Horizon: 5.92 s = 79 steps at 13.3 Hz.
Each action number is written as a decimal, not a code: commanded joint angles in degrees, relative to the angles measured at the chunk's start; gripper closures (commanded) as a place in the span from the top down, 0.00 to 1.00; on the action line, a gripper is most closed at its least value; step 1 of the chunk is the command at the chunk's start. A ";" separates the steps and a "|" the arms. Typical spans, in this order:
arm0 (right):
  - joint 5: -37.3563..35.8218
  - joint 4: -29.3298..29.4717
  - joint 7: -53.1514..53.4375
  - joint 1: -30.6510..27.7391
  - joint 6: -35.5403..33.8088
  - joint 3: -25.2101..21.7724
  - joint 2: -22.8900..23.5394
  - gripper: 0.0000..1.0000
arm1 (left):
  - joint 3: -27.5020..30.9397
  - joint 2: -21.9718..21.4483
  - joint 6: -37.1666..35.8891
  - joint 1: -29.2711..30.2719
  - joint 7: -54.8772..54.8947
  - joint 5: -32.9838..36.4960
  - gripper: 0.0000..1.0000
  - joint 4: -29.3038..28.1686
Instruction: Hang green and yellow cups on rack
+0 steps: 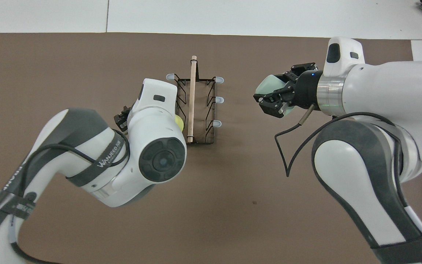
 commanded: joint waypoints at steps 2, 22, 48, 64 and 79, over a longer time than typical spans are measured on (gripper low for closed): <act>17.10 -5.50 -17.24 -3.27 0.66 0.37 -3.72 0.00 | -0.50 -1.44 -0.39 9.17 22.74 -11.37 1.00 1.38; 94.91 -11.93 -78.18 10.08 10.77 0.20 8.49 0.00 | 0.02 -4.26 -14.80 29.68 65.34 -29.69 1.00 5.95; 107.94 -18.35 -92.52 13.51 11.01 0.11 10.79 1.00 | -0.59 -6.89 -31.59 29.50 74.22 -29.95 1.00 11.49; 107.06 -11.05 -82.94 19.14 30.81 0.29 6.82 1.00 | -0.50 -7.33 -31.15 28.98 73.43 -29.78 1.00 10.61; 67.90 -11.58 -80.92 12.91 35.30 -0.42 3.66 1.00 | -0.85 -7.60 -31.50 28.89 73.43 -29.51 1.00 11.05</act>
